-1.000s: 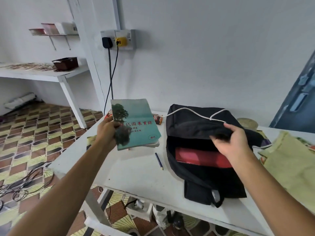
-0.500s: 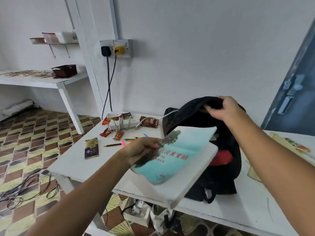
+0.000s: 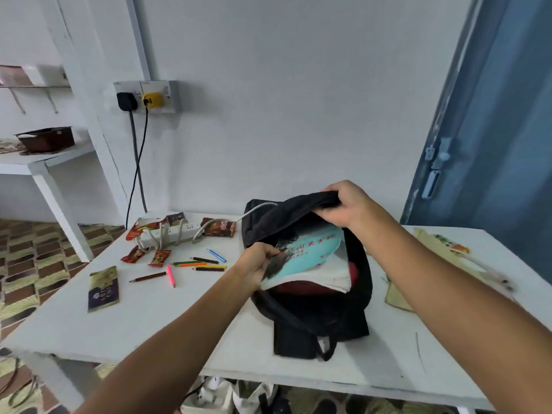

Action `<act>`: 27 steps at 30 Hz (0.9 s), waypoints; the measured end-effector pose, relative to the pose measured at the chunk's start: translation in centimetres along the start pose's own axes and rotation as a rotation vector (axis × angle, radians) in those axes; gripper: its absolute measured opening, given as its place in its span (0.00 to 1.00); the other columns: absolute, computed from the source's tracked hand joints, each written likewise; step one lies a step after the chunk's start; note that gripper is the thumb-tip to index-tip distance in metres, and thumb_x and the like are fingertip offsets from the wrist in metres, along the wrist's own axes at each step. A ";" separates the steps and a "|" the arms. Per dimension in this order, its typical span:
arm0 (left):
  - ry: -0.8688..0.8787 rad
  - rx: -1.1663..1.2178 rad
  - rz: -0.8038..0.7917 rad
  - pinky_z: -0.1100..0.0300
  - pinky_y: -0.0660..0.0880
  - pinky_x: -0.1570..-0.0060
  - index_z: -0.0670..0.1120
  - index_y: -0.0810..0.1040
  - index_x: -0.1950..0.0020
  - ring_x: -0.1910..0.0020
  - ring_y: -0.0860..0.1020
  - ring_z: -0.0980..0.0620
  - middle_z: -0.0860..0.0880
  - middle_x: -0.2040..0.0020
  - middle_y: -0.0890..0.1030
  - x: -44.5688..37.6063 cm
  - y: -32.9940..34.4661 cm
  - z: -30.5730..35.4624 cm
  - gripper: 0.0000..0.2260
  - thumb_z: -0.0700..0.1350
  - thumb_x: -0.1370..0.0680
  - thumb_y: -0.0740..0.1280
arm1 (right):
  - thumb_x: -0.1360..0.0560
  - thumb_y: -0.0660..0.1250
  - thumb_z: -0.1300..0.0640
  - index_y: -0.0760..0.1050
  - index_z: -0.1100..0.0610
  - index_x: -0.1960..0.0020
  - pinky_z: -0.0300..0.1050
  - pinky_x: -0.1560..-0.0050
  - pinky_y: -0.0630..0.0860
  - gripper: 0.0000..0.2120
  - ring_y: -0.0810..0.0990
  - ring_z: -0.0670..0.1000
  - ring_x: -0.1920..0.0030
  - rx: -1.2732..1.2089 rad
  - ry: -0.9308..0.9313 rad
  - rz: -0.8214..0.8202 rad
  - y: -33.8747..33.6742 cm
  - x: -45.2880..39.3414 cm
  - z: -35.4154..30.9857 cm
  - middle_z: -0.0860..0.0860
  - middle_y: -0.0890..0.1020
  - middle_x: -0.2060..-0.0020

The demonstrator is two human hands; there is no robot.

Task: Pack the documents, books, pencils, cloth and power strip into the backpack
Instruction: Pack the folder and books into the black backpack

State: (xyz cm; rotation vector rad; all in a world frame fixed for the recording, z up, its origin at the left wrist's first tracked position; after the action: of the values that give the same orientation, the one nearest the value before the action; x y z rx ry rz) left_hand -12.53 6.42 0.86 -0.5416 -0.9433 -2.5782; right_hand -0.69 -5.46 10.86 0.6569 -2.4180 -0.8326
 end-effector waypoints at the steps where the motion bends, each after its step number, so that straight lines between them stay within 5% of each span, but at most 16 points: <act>1: 0.036 0.018 0.039 0.52 0.81 0.71 0.29 0.73 0.48 0.70 0.82 0.41 0.34 0.61 0.82 -0.6 0.1 0.2 0.11 0.33 0.23 0.53 | 0.28 0.52 0.73 0.68 0.65 0.57 0.58 0.66 0.81 0.08 0.76 0.60 0.55 -0.002 0.007 0.007 -0.1 0.0 0.1 0.59 0.71 0.57; 8: 0.251 0.179 0.081 0.62 0.74 0.81 0.35 0.74 0.56 0.79 0.79 0.49 0.42 0.75 0.80 -3.3 2.6 1.3 0.13 0.32 0.19 0.51 | 0.31 0.51 0.74 0.67 0.66 0.45 0.57 0.66 0.81 0.16 0.78 0.61 0.53 0.036 -0.005 -0.015 -0.3 1.0 -0.1 0.62 0.72 0.50; 15: 0.250 0.233 0.121 0.56 0.78 0.76 0.41 0.76 0.43 0.58 0.78 0.45 0.43 0.59 0.83 -7.9 2.0 1.4 0.14 0.42 0.17 0.51 | 0.28 0.53 0.72 0.68 0.66 0.42 0.56 0.65 0.81 0.15 0.79 0.62 0.55 0.007 0.007 -0.060 -1.0 1.2 -0.2 0.63 0.75 0.49; 19: 0.232 0.233 0.194 0.71 0.70 0.79 0.41 0.73 0.54 0.71 0.76 0.65 0.50 0.59 0.81 -9.4 2.6 1.8 0.13 0.36 0.16 0.51 | 0.28 0.55 0.71 0.68 0.65 0.43 0.54 0.67 0.81 0.14 0.79 0.61 0.56 -0.034 0.003 -0.081 -1.0 1.4 0.0 0.63 0.76 0.52; 22: 0.399 0.011 0.256 0.61 0.79 0.68 0.44 0.74 0.41 0.57 0.77 0.50 0.45 0.47 0.79 -11.1 2.3 1.9 0.09 0.44 0.20 0.62 | 0.28 0.55 0.71 0.68 0.66 0.44 0.52 0.68 0.81 0.13 0.79 0.60 0.59 -0.050 -0.021 -0.086 -0.9 1.3 -0.3 0.62 0.76 0.56; 24: 0.431 -0.246 0.245 0.51 0.79 0.49 0.42 0.75 0.40 0.49 0.78 0.47 0.45 0.41 0.78 -12.2 1.5 1.5 0.26 0.50 0.33 0.77 | 0.28 0.55 0.70 0.68 0.66 0.44 0.52 0.66 0.81 0.13 0.79 0.60 0.59 -0.064 -0.029 -0.083 -0.8 1.1 -0.6 0.62 0.75 0.55; 27: 0.505 -0.866 0.266 0.60 0.68 0.35 0.42 0.74 0.37 0.40 0.74 0.50 0.49 0.40 0.75 -11.3 1.5 0.9 0.31 0.47 0.37 0.81 | 0.28 0.56 0.71 0.67 0.65 0.45 0.53 0.66 0.82 0.12 0.78 0.60 0.59 -0.078 -0.040 -0.069 -0.4 0.9 -0.8 0.62 0.74 0.56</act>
State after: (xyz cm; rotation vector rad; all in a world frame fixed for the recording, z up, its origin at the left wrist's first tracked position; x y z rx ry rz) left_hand -1.82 8.06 -2.90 -0.1611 0.4127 -2.5676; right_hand -0.78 -6.64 11.43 0.7029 -2.3964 -0.9720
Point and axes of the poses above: each hand's wrist, its own x-axis away from the middle knuckle, its own y-axis out of the palm, z = x × y, the point moved 2 cm from there along -x, towards the middle knuckle
